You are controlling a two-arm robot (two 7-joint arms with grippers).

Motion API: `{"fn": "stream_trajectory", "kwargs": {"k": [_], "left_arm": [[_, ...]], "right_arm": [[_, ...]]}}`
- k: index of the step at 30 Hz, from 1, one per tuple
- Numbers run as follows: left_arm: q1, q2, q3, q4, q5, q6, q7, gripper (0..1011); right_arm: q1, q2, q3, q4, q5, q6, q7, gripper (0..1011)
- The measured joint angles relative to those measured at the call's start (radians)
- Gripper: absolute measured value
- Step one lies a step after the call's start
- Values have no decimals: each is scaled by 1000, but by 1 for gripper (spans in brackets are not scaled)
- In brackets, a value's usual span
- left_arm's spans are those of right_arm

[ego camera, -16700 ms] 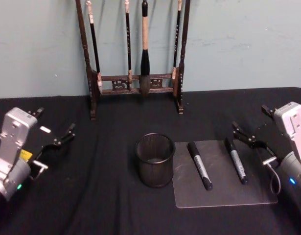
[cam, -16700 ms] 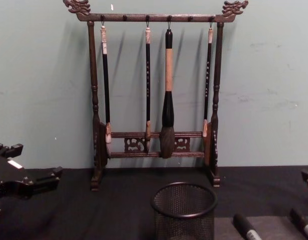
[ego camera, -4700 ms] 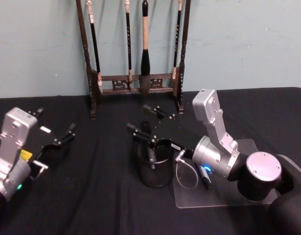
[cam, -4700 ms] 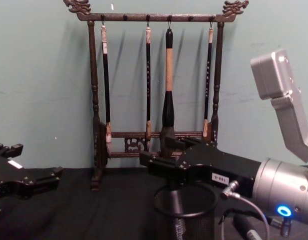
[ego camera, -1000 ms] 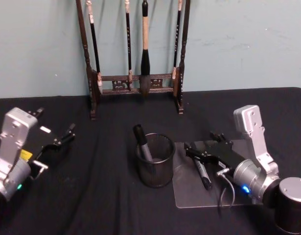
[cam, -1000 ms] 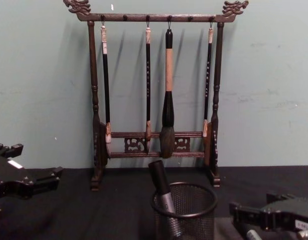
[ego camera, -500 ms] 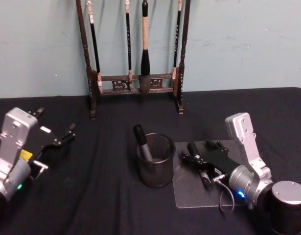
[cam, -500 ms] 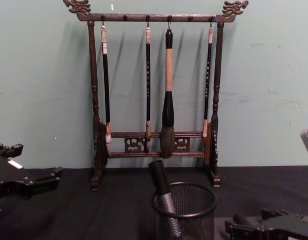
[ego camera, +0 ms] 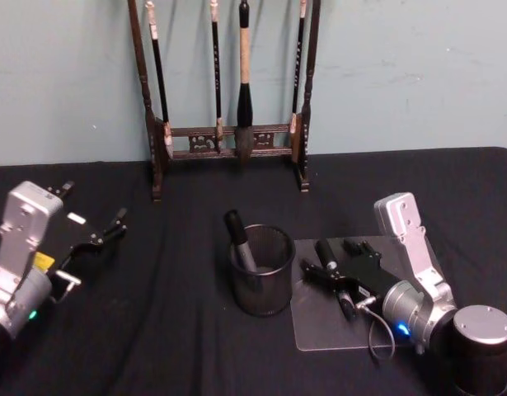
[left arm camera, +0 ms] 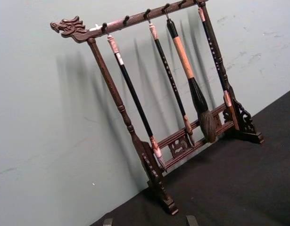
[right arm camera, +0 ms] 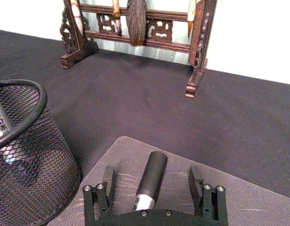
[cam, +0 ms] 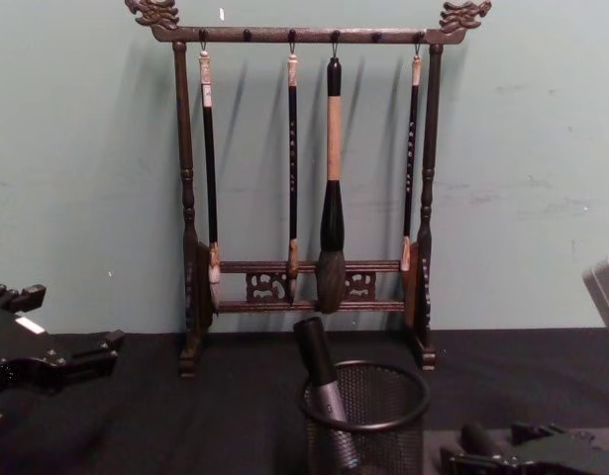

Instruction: Pick up the water-based marker from the table and place it into the pen holder.

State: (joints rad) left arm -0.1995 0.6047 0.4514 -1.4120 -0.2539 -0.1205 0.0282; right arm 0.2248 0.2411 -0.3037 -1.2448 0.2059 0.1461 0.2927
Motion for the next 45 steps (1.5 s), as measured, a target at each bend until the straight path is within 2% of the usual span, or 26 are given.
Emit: {"fn": "stream_trajectory", "kwargs": {"k": [10, 32, 38, 45], "left_arm": [[0, 0, 0, 0, 0, 0, 0, 1009], [0, 0, 0, 0, 0, 0, 0, 1009], [0, 0, 0, 0, 0, 0, 0, 1009], [0, 0, 0, 0, 0, 0, 0, 1009]], "right_arm": [[7, -2, 1, 3, 2, 23, 7, 1002], [11, 0, -5, 5, -3, 24, 9, 1000], [10, 0, -5, 4, -3, 24, 9, 885], [10, 0, -5, 3, -3, 24, 9, 677]]}}
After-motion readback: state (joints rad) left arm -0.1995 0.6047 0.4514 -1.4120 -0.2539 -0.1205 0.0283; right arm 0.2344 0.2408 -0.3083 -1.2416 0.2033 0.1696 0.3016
